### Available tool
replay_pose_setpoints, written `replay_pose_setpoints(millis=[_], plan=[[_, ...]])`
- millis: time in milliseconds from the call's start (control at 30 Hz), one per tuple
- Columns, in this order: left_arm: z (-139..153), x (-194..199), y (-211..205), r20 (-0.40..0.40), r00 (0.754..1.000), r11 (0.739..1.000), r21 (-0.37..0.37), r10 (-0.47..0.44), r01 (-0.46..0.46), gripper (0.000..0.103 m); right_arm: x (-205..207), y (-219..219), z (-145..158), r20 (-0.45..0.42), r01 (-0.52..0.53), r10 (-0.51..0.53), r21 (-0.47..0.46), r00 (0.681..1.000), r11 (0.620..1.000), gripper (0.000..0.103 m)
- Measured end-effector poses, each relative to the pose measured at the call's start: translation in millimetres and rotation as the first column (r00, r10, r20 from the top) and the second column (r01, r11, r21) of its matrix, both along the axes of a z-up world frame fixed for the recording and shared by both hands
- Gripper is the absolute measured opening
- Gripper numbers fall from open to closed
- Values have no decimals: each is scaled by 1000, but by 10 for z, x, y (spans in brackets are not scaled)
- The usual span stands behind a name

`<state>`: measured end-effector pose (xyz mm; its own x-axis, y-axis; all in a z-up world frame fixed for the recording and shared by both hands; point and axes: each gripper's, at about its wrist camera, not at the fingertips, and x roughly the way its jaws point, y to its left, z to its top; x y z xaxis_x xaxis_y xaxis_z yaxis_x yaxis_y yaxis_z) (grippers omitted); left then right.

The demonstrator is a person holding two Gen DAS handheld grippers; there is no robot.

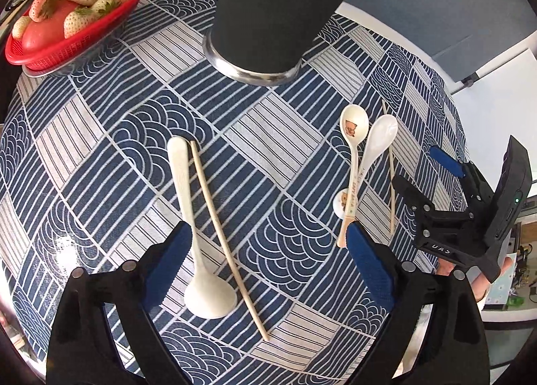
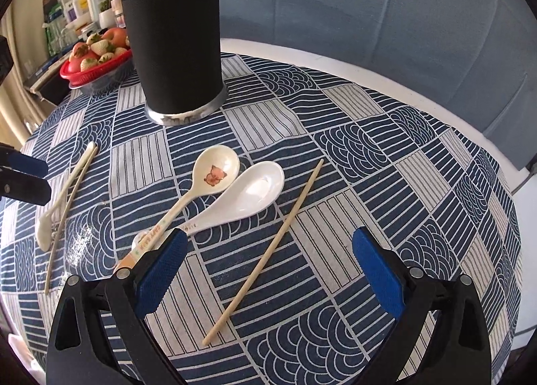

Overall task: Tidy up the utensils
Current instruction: 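Move both tools back down toward the remaining chopsticks on the table, then close the left tool on the chopstick beside the ladle while the right tool grasps another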

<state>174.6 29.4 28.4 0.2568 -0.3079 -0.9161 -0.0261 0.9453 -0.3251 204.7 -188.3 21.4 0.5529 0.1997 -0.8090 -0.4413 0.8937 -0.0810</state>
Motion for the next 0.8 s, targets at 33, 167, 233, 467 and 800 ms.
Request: replay_pose_setpoints(millis=[33,167,233,467,800], plan=[[-12,8,-32,-9,1000,1000,-1,-4,4,91,2,-6,-12,-4,1,-1,0,1000,1000,94],[-84,46,-143,-33,999,999,40,-14,16,91,18,-46,-58,-24,-1,1,9,1000,1000,94],[-126,62,-157,-47,999,999,54,-9,11,87,20,-74,-77,-37,-4,4,23,999,1000,94],[-321,155,-208,-123,992,995,98,13,-1,84,42,-152,-118,-57,3,-1,38,998,999,94],[-485,126,-530,-82,995,944,322,-50,74,80,165,-149,-297,-122,34,-35,-10,992,999,70]])
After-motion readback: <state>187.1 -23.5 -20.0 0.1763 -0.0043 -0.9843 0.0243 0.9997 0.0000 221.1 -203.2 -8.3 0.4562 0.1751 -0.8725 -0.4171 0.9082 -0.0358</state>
